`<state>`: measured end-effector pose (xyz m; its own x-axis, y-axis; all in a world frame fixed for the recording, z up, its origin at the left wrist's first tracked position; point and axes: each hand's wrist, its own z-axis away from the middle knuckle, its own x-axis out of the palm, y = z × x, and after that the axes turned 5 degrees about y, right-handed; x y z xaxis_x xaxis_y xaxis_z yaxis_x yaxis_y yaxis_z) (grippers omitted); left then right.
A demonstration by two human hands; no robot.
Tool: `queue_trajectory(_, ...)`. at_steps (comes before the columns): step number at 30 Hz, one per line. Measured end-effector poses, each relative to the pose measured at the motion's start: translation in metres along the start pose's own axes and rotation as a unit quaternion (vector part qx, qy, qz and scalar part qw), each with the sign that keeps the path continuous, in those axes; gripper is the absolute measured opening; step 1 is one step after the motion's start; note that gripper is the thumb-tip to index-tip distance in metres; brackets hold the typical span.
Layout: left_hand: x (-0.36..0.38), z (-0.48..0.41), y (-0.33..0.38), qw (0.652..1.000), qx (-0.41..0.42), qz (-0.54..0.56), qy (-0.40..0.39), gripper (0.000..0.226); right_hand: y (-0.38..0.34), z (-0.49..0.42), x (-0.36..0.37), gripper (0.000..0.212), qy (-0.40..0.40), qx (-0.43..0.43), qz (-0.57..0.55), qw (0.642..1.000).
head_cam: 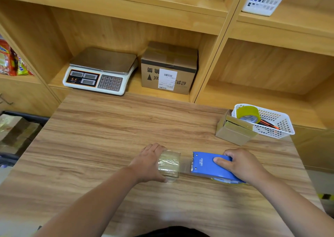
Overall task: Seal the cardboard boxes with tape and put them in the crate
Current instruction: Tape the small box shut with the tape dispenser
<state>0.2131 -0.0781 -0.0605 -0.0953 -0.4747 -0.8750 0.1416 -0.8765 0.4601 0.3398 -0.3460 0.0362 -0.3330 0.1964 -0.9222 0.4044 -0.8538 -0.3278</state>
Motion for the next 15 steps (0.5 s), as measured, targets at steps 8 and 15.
queue_trajectory(8,-0.001,0.0,0.002,1.0,-0.006,0.005,-0.004,0.106,0.008,-0.007,0.015,0.049,-0.017,0.002,0.029,0.999)
queue_trajectory(15,-0.001,-0.001,0.004,1.0,-0.016,0.013,-0.015,0.105,0.008,-0.012,0.036,0.052,-0.012,-0.001,0.062,0.998)
